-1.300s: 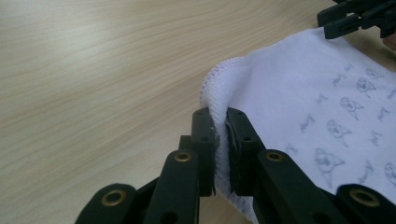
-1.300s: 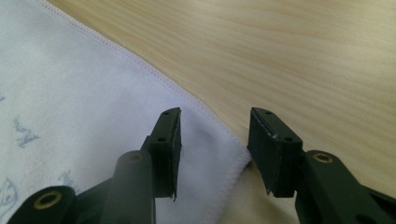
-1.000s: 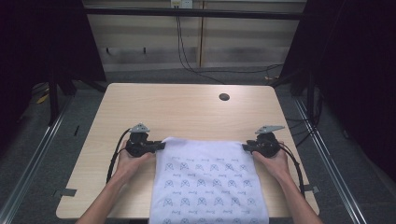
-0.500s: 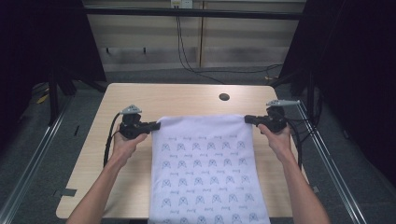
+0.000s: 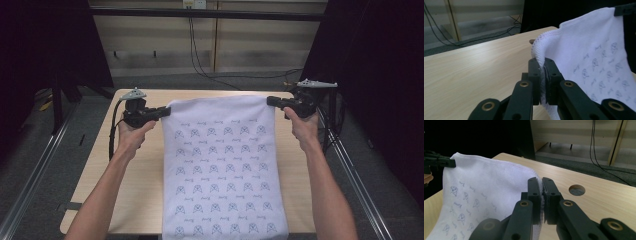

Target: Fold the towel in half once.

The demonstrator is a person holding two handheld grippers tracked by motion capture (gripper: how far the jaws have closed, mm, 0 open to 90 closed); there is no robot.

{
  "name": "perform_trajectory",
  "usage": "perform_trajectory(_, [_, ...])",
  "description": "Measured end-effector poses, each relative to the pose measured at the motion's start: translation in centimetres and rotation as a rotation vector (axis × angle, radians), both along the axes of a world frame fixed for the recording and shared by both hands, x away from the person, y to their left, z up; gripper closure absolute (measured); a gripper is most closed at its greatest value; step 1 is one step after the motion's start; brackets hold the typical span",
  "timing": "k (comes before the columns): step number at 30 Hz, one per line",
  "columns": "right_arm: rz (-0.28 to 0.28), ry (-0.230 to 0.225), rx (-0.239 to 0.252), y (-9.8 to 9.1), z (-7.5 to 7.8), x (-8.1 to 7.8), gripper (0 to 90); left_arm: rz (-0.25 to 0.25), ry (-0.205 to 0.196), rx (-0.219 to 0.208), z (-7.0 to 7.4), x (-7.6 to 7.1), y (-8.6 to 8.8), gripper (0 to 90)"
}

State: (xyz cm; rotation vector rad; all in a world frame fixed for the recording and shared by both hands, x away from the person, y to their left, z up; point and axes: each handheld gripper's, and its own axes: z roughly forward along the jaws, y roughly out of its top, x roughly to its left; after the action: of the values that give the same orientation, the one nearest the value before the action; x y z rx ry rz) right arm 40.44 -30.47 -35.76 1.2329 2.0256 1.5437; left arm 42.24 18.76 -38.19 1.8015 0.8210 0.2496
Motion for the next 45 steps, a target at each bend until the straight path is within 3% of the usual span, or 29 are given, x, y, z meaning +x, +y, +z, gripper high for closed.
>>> perform_trajectory(1, [0.017,-0.002,0.001,0.0,-0.1,-0.7,86.0,-0.013,-0.003,0.018,0.1,-0.8,0.0,85.3])
perform_trajectory(5, [0.018,0.010,-0.010,-0.2,-0.5,-1.8,86.0,-0.023,-0.004,0.052,0.6,-1.5,0.2,85.3])
perform_trajectory(8, [0.032,-0.012,0.013,-0.3,0.3,-2.3,86.0,-0.022,-0.016,0.028,1.2,-2.0,0.5,85.4])
perform_trajectory(9, [0.059,-0.028,0.024,-0.1,1.2,-3.2,86.0,-0.038,-0.028,0.025,1.7,-2.8,0.7,85.4])
perform_trajectory(12, [0.104,-0.038,-0.015,0.3,1.7,-5.2,86.0,-0.064,-0.041,0.042,1.7,-4.0,0.7,85.4])
perform_trajectory(15, [0.135,-0.034,-0.031,0.4,1.3,-7.5,86.0,-0.087,-0.031,0.038,1.2,-6.7,1.0,85.3])
perform_trajectory(17, [0.144,-0.027,-0.045,0.3,0.8,-9.1,86.0,-0.098,-0.030,0.040,0.9,-7.3,1.0,85.3])
perform_trajectory(19, [0.153,-0.025,-0.037,-0.2,0.4,-10.8,86.0,-0.136,-0.013,0.040,0.2,-9.4,1.0,85.3])
perform_trajectory(20, [0.150,-0.024,-0.035,-0.5,0.2,-11.7,86.0,-0.136,-0.013,0.040,0.2,-9.4,1.0,85.2])
perform_trajectory(21, [0.153,-0.023,-0.031,-0.8,0.1,-12.5,86.0,-0.154,-0.001,0.040,-0.1,-11.0,1.2,85.2])
perform_trajectory(22, [0.157,-0.024,-0.019,-1.2,-0.1,-13.4,86.0,-0.165,0.011,0.020,-0.3,-11.8,1.3,85.3])
perform_trajectory(24, [0.161,-0.022,-0.008,-1.4,-0.3,-14.3,86.0,-0.179,0.020,0.007,-0.4,-12.5,1.5,85.2])
perform_trajectory(25, [0.172,-0.008,-0.014,-1.7,-1.0,-16.0,86.0,-0.194,0.026,0.026,-0.7,-13.9,1.4,85.2])
perform_trajectory(27, [0.185,0.016,-0.020,-1.6,-1.8,-17.6,86.0,-0.218,0.058,0.041,-1.4,-15.1,1.1,85.2])
perform_trajectory(29, [0.196,0.054,-0.031,-1.3,-3.2,-18.9,86.0,-0.243,0.101,0.108,-2.9,-16.2,0.4,85.2])
perform_trajectory(30, [0.209,0.078,-0.045,-1.0,-4.0,-19.5,86.0,-0.243,0.101,0.108,-2.9,-16.2,0.4,85.2])
perform_trajectory(31, [0.216,0.102,-0.066,-0.8,-4.8,-20.0,86.0,-0.268,0.164,0.155,-4.8,-16.8,-0.3,85.2])
perform_trajectory(32, [0.224,0.129,-0.068,-0.5,-5.8,-20.4,86.0,-0.268,0.164,0.155,-4.8,-16.8,-0.3,85.2])
perform_trajectory(33, [0.231,0.160,-0.076,-0.2,-6.7,-20.7,86.0,-0.280,0.208,0.191,-6.7,-17.4,-0.8,85.2])
perform_trajectory(35, [0.240,0.222,-0.129,0.4,-8.6,-21.3,86.0,-0.293,0.251,0.201,-8.3,-17.5,-0.9,85.2])
perform_trajectory(36, [0.240,0.222,-0.129,0.4,-8.6,-21.3,86.0,-0.293,0.251,0.201,-8.3,-17.5,-0.9,85.1])
perform_trajectory(37, [0.247,0.276,-0.159,0.7,-10.2,-21.5,86.0,-0.289,0.294,0.217,-9.6,-17.6,-0.8,85.1])
perform_trajectory(38, [0.250,0.298,-0.162,0.8,-10.8,-21.5,86.0,-0.294,0.315,0.241,-10.2,-17.7,-0.8,85.1])
perform_trajectory(40, [0.257,0.346,-0.181,1.2,-11.6,-21.6,86.0,-0.301,0.327,0.267,-10.6,-17.9,-0.8,85.1])
perform_trajectory(41, [0.258,0.358,-0.205,1.3,-11.9,-21.6,86.0,-0.317,0.333,0.276,-11.0,-18.0,-0.9,85.0])
perform_trajectory(45, [0.278,0.386,-0.223,2.0,-12.4,-21.5,86.0,-0.305,0.320,0.284,-11.1,-18.1,-0.9,85.0])
